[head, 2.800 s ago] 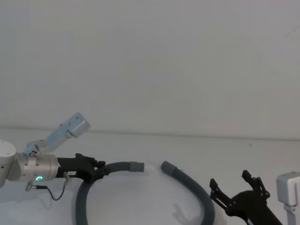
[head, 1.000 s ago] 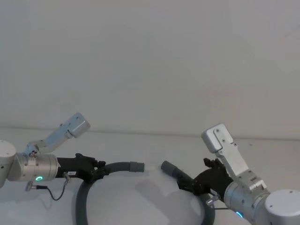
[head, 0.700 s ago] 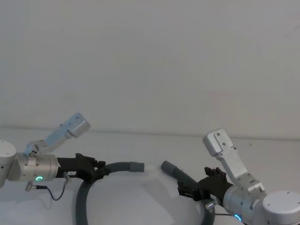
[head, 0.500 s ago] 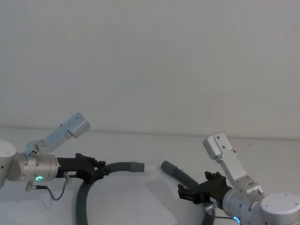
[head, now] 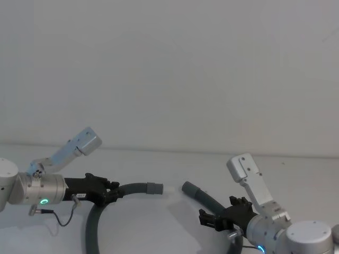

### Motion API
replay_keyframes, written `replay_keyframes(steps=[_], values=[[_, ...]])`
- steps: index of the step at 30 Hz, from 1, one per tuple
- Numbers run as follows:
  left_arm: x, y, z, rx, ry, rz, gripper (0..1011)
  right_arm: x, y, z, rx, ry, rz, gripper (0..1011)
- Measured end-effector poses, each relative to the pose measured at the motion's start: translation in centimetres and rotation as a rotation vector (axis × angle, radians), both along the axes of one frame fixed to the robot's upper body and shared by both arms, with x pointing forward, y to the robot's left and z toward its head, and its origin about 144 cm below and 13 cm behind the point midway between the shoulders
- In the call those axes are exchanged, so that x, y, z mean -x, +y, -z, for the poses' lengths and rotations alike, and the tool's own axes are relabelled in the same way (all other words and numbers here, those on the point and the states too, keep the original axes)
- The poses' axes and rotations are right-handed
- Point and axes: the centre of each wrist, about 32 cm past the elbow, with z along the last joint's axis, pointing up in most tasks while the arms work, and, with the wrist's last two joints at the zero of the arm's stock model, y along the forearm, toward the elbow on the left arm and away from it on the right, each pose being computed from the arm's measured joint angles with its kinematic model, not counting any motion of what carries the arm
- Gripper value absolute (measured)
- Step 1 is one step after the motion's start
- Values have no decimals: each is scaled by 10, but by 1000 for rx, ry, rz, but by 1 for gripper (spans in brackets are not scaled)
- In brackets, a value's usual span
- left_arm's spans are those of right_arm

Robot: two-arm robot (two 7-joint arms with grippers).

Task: Use both hands to pick up one end of the pipe from the table, align the ends, and insert them.

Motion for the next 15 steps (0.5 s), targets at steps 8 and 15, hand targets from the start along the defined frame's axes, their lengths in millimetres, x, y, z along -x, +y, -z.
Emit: replay_keyframes(steps=[8, 15], values=[[0, 0, 0, 0, 0, 0, 272, -5, 4, 7, 4, -3, 4, 1004], [0, 0, 0, 0, 0, 0, 272, -12, 6, 12, 2, 9, 21, 1004]])
